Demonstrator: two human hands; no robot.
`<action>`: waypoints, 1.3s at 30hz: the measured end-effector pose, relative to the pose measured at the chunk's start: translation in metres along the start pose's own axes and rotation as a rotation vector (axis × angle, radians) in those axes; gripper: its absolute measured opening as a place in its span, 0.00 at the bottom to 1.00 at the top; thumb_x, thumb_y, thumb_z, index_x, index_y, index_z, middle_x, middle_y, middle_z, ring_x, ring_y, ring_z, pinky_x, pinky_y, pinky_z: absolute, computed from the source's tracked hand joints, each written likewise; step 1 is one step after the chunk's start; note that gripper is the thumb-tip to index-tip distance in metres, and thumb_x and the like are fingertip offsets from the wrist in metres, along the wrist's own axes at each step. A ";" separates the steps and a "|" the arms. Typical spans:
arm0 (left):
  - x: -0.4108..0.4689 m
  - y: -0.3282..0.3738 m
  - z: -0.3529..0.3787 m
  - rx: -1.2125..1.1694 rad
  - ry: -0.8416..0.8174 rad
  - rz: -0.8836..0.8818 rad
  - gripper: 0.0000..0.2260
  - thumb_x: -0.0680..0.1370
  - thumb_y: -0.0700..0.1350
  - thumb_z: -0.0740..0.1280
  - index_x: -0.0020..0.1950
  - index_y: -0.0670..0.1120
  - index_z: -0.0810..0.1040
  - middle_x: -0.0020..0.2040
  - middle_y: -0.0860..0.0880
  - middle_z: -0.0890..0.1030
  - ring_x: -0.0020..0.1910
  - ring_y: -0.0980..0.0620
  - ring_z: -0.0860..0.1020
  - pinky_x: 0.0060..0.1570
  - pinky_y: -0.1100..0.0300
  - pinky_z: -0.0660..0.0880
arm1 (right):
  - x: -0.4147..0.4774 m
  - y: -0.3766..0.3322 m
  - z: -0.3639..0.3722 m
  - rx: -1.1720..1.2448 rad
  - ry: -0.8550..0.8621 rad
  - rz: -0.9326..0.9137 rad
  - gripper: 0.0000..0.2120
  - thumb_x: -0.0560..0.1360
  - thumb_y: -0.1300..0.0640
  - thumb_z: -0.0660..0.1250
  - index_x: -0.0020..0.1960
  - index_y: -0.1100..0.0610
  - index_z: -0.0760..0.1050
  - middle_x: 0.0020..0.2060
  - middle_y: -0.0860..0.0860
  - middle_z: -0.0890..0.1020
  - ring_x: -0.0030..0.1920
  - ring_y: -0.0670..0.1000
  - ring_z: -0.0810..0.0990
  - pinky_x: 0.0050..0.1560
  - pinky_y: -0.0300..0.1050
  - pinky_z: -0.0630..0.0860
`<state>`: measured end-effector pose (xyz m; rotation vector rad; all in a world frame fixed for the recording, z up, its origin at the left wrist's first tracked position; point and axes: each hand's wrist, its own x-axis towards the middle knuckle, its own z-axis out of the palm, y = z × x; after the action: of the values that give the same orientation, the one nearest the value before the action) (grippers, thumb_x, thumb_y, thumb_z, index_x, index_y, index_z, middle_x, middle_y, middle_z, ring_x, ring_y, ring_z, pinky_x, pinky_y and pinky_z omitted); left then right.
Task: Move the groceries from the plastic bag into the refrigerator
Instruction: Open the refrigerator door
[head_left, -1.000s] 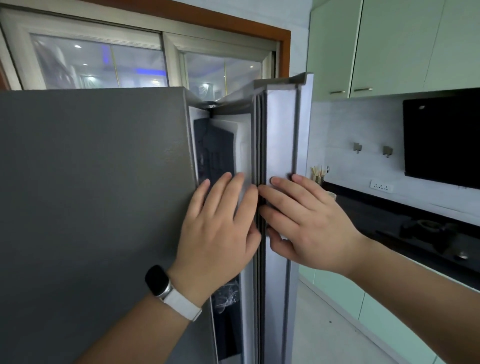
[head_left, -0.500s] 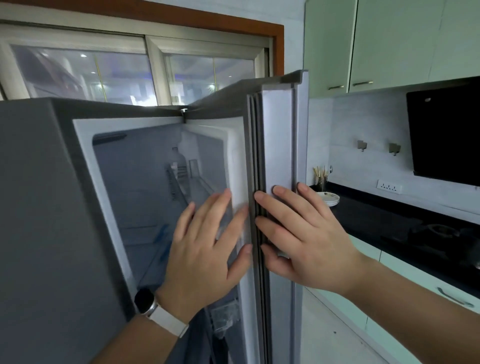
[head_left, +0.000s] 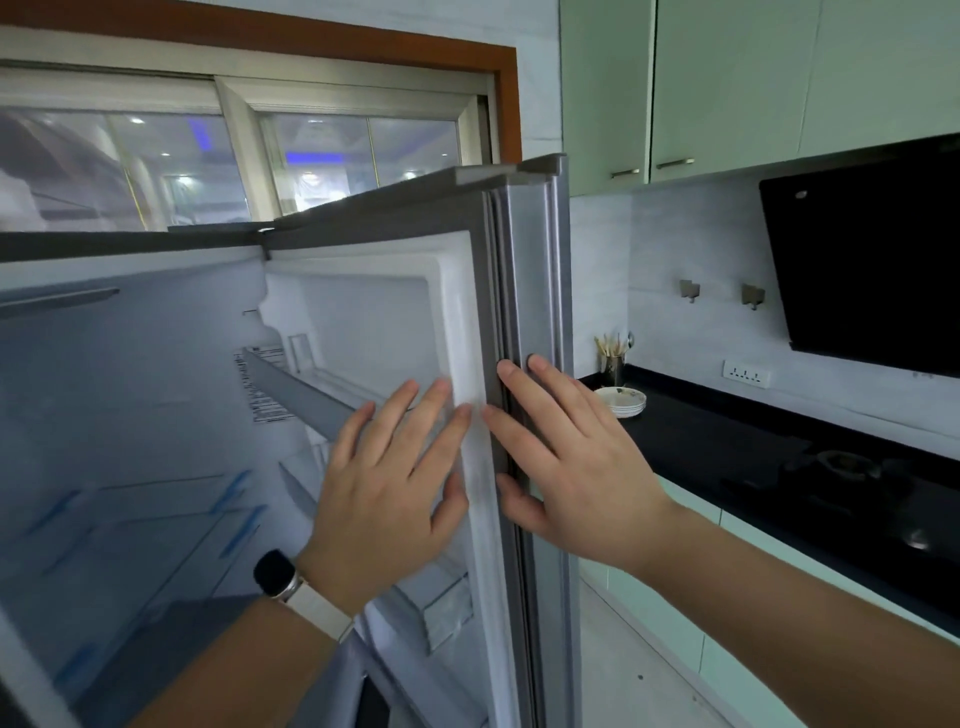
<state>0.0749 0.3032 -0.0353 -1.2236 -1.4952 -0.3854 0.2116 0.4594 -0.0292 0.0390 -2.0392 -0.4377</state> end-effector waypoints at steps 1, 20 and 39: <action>0.003 0.003 0.005 -0.008 -0.002 -0.013 0.22 0.74 0.45 0.67 0.67 0.43 0.78 0.70 0.41 0.75 0.68 0.39 0.73 0.63 0.41 0.71 | -0.004 0.006 0.003 0.002 -0.004 0.015 0.22 0.74 0.54 0.67 0.67 0.59 0.75 0.72 0.61 0.70 0.73 0.63 0.66 0.69 0.61 0.68; 0.043 0.021 0.091 -0.210 -0.059 -0.082 0.28 0.74 0.47 0.68 0.72 0.42 0.67 0.65 0.38 0.76 0.64 0.38 0.73 0.64 0.42 0.70 | -0.050 0.095 0.056 0.017 -0.071 0.221 0.25 0.71 0.54 0.69 0.67 0.58 0.75 0.70 0.63 0.71 0.70 0.63 0.70 0.64 0.59 0.73; 0.091 0.046 0.227 -0.196 0.229 -0.044 0.25 0.72 0.49 0.68 0.69 0.48 0.73 0.58 0.42 0.82 0.59 0.42 0.76 0.66 0.44 0.64 | -0.059 0.206 0.161 -0.021 0.013 0.175 0.26 0.72 0.55 0.72 0.67 0.61 0.71 0.69 0.66 0.66 0.69 0.67 0.69 0.67 0.61 0.71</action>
<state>0.0064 0.5420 -0.0499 -1.2540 -1.3120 -0.6920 0.1349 0.7106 -0.0812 -0.1486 -2.0055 -0.3478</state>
